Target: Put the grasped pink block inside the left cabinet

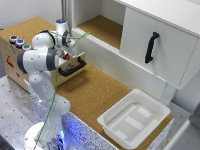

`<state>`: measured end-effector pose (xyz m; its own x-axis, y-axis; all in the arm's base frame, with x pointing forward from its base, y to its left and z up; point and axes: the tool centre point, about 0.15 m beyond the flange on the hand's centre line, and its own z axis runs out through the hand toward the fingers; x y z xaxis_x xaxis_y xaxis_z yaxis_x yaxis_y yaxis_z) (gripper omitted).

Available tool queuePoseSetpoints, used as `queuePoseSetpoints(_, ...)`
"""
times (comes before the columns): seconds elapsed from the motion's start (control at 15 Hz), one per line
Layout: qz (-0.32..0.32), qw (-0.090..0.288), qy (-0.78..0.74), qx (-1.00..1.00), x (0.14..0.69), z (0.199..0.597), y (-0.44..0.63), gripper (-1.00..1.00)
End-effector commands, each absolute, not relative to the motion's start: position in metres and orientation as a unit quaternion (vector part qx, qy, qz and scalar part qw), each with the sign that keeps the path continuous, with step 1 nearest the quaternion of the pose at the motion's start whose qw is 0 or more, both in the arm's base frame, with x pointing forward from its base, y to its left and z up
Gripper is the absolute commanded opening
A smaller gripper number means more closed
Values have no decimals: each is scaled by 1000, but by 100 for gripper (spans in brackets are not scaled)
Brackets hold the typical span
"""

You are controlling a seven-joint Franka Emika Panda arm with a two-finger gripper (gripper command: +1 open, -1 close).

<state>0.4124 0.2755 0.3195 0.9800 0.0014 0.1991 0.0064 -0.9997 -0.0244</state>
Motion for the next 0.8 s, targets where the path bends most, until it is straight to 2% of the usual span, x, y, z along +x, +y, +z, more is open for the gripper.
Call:
queuePoseSetpoints(0.0,-95,8,-3,-995,421,313,286,-100)
queuePoseSetpoints(0.33,-120,10,-3,-993,413,350,289,-100)
queuePoseSetpoints(0.73,-168,12,-20,-986,450,398,287,-100)
